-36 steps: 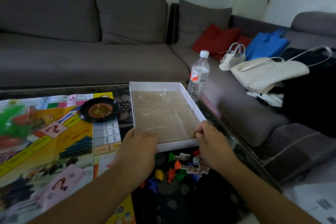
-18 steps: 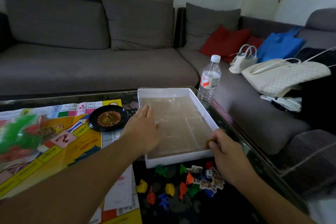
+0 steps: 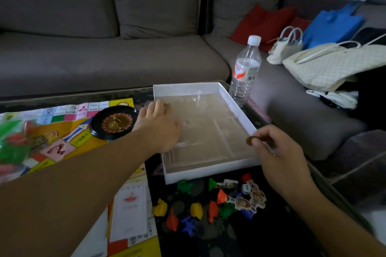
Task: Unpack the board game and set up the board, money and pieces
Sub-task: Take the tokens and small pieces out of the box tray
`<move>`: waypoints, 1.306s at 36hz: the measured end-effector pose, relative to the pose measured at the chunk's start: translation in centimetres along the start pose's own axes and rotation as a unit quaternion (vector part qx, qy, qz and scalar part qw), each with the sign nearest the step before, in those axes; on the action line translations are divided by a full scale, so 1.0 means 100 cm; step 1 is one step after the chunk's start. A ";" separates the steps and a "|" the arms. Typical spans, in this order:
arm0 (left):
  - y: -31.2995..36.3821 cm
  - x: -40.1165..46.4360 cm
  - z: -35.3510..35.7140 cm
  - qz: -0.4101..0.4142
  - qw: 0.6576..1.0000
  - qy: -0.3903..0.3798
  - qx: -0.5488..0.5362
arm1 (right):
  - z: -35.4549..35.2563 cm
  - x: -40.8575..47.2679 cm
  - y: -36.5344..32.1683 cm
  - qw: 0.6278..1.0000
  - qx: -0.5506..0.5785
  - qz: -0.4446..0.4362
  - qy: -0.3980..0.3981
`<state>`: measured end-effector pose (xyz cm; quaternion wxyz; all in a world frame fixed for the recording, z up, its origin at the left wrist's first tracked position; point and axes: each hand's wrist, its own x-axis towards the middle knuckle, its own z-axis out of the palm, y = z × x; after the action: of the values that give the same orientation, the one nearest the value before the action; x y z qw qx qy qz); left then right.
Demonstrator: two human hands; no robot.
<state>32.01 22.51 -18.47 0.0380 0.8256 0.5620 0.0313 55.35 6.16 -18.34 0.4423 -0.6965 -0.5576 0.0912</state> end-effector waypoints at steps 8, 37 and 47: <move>0.010 -0.044 -0.010 0.063 0.994 0.066 -0.067 | -0.021 -0.026 -0.019 0.998 -0.029 -0.017 -0.056; 0.077 -0.237 -0.026 0.080 0.943 0.003 -0.323 | -0.028 -0.101 -0.028 0.954 -0.209 0.039 -0.213; 0.099 -0.228 -0.025 -0.054 0.852 -0.069 -0.516 | -0.045 -0.119 -0.037 0.992 -0.094 -0.012 -0.084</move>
<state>32.57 -2.22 -15.17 0.4990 0.6557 0.5047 0.2576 51.22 -6.36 -17.38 0.3282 -0.7182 -0.6068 0.0913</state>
